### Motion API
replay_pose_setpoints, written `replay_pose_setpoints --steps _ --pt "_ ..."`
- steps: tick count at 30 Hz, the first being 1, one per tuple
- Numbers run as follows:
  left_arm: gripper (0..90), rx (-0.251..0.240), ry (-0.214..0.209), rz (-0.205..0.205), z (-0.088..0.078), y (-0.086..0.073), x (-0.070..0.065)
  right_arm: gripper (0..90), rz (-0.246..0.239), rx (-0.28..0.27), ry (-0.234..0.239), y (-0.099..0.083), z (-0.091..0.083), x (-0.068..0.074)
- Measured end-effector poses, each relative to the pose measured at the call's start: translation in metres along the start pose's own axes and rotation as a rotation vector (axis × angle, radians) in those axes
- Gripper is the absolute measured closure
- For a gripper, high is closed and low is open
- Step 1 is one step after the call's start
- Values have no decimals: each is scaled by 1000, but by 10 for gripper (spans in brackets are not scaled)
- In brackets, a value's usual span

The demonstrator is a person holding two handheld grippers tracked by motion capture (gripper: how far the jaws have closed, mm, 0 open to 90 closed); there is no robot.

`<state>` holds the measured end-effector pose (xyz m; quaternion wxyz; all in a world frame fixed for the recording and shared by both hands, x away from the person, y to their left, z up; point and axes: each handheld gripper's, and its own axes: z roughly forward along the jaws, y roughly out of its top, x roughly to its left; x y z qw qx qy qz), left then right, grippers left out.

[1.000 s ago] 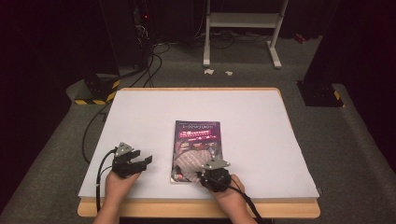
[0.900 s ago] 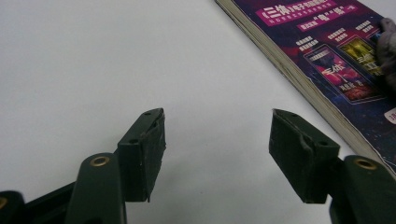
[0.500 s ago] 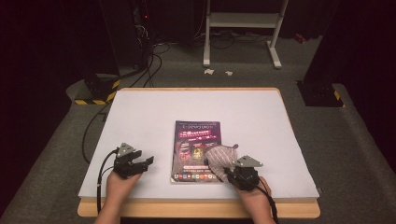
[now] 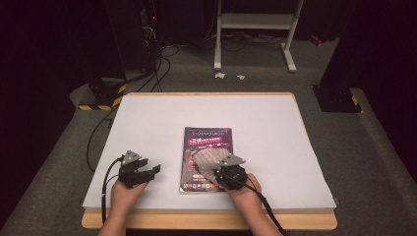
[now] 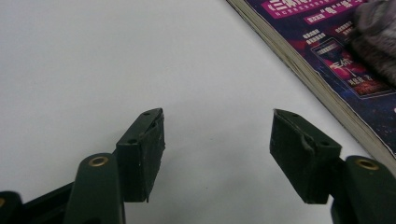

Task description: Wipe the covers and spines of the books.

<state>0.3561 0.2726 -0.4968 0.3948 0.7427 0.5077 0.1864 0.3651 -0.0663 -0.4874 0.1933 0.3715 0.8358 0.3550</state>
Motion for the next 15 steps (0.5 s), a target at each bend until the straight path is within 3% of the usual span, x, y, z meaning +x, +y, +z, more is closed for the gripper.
replay_pose_setpoints --steps 8,15 --pt "360 -8 -14 -17 -3 0 4 657 -34 -2 64 27 27 34" --pt "355 -7 -28 -13 -2 0 3 654 -48 -7 85 36 37 44"
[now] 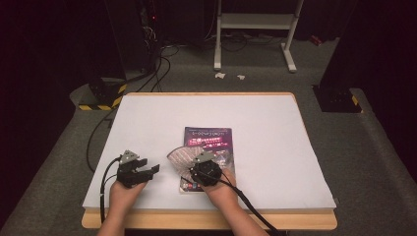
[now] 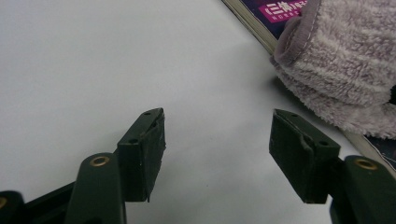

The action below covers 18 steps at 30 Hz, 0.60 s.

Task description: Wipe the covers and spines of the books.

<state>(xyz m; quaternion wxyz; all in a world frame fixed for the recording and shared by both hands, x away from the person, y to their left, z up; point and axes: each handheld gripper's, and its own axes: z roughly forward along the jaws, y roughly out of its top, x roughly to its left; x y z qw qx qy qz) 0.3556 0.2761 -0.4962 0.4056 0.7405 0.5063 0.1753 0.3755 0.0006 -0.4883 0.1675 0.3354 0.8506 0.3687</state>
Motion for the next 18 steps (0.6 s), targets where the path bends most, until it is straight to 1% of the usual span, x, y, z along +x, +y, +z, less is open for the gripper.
replay_pose_setpoints --steps 2,4,6,11,13,14,17,18 --pt "332 -1 -5 4 1 0 -1 652 1 -3 -9 -2 -2 -3" --pt "328 1 -7 15 1 0 -3 652 15 1 -24 -5 -5 -9" --pt "326 -8 -15 20 2 0 -6 652 38 2 -34 -10 -11 -18" --pt "321 -25 -29 52 2 1 -12 650 77 -1 -80 -29 -30 -46" --pt "321 -32 -31 58 2 1 -14 650 92 0 -93 -36 -36 -56" --pt "321 -31 -35 58 3 1 -15 650 98 -1 -107 -40 -41 -62" --pt "321 -25 -37 65 4 1 -16 650 137 -3 -133 -49 -50 -77" --pt "321 -17 -40 67 6 0 -16 650 148 -3 -143 -51 -53 -82"
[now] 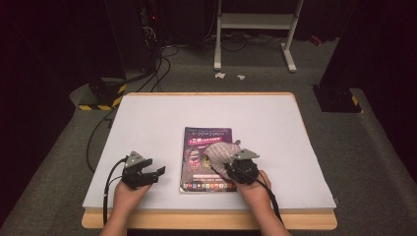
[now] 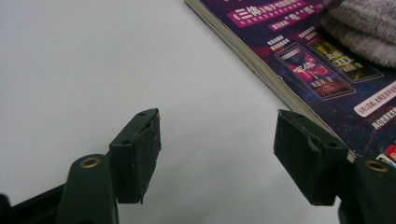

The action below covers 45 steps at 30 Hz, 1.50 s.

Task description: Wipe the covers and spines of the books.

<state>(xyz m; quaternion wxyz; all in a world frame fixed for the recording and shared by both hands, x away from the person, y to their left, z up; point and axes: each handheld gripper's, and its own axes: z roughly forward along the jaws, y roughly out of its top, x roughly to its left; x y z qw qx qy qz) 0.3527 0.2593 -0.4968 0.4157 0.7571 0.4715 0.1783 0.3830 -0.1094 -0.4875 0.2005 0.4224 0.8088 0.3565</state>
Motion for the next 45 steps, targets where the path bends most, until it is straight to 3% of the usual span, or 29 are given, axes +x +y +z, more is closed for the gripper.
replay_pose_setpoints --steps 3,5,16,21,31,37,40,45 --pt "315 13 -3 5 2 0 -1 647 17 -4 -23 -4 -4 -12" --pt "314 13 -3 7 3 0 -2 633 -4 -12 -34 -5 -4 -13" --pt "304 8 5 11 2 0 -2 646 -27 9 -22 9 6 -6" --pt "304 5 3 6 2 0 -1 647 -68 23 1 25 24 13" --pt "305 2 3 5 0 -1 1 642 -121 23 96 57 58 70" --pt "305 -4 2 -1 -1 -1 2 639 -136 16 125 64 65 89" --pt "305 -2 4 2 -1 -1 2 631 -130 15 126 62 64 84" --pt "308 2 5 4 0 -2 2 617 -125 9 129 51 56 64"
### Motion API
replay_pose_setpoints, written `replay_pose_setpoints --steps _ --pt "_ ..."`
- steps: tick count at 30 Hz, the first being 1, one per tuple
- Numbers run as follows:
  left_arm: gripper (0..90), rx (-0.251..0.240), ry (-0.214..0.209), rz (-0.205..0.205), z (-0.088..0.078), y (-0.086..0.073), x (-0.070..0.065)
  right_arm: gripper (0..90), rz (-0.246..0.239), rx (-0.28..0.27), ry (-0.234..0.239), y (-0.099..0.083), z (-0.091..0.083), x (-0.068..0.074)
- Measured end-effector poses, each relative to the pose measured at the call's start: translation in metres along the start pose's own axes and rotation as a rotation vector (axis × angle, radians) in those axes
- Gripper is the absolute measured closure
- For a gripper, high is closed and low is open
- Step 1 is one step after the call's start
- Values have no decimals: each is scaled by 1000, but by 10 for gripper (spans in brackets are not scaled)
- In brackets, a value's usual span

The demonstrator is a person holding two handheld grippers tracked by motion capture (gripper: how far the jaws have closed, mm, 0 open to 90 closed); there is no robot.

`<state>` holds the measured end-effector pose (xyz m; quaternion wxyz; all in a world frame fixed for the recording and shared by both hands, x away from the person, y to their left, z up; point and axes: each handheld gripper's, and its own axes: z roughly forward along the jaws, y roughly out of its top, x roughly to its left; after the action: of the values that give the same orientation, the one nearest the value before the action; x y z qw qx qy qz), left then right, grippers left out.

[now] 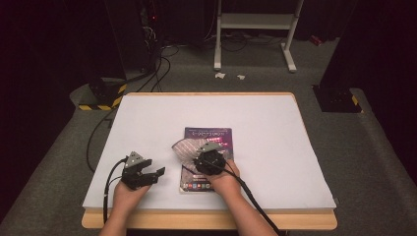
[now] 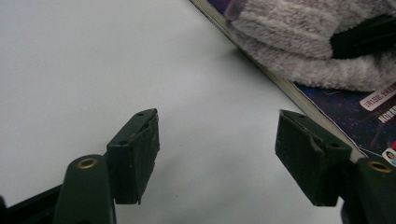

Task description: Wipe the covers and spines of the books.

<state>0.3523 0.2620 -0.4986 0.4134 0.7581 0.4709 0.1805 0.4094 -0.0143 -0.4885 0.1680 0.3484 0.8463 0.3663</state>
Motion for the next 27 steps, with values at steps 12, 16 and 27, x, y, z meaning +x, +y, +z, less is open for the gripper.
replay_pose_setpoints --steps 12,16,27 --pt "308 3 1 3 2 0 -1 618 103 5 -111 -41 -44 -63" --pt "308 6 1 3 3 0 -1 622 147 5 -132 -50 -53 -82" --pt "308 7 -4 4 4 0 -1 617 188 33 -212 -30 -34 -105"
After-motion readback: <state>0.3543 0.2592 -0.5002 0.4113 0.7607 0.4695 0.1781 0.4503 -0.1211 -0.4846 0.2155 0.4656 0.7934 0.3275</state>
